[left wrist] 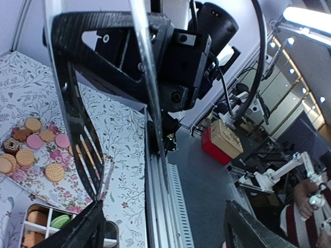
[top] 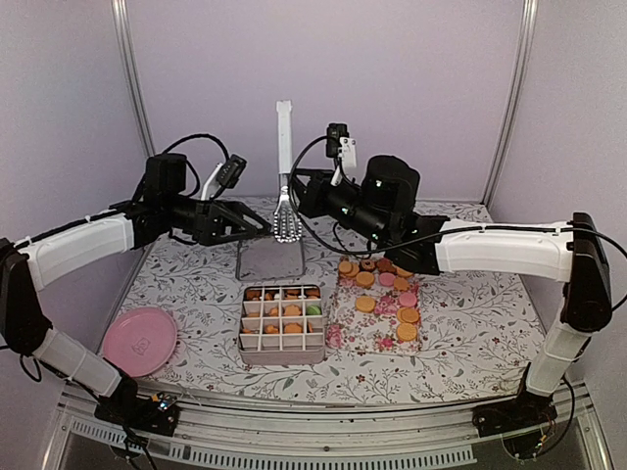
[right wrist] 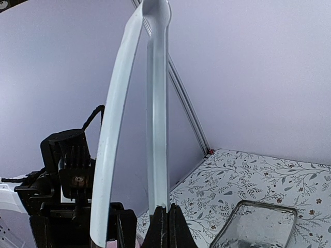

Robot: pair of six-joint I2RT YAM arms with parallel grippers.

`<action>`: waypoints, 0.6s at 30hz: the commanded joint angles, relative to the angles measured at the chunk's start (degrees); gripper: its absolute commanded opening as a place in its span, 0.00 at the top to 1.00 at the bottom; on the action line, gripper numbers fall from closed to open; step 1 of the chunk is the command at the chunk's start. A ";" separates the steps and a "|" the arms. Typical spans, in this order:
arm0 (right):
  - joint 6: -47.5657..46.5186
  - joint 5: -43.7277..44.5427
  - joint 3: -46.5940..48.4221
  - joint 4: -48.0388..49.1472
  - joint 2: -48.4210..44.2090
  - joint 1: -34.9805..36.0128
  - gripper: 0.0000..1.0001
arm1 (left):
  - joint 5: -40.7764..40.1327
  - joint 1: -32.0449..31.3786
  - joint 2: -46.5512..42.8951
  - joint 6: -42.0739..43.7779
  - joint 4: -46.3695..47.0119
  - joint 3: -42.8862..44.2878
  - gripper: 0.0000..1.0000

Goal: Pack the cookies
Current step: Pass from the right arm to the left

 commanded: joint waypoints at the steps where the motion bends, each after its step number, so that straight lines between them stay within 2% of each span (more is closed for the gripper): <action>1: -1.30 1.02 3.11 4.69 2.00 0.61 1.00 | 4.40 -0.34 0.59 -11.95 13.01 -3.10 0.24; 5: -3.18 3.28 4.42 5.18 3.47 1.49 1.00 | 5.45 -0.30 0.73 -17.20 19.34 -4.52 0.27; 11: -5.89 4.69 7.77 6.12 6.79 2.77 1.00 | 5.54 -0.30 0.70 -19.01 21.95 -6.23 0.32; 15: -7.76 4.77 10.44 6.89 9.20 3.41 1.00 | 5.30 -0.29 0.96 -19.10 22.37 -6.36 0.46; 18: -8.42 4.61 11.12 7.67 9.95 3.84 1.00 | 5.08 -0.17 1.00 -19.08 22.41 -6.27 0.51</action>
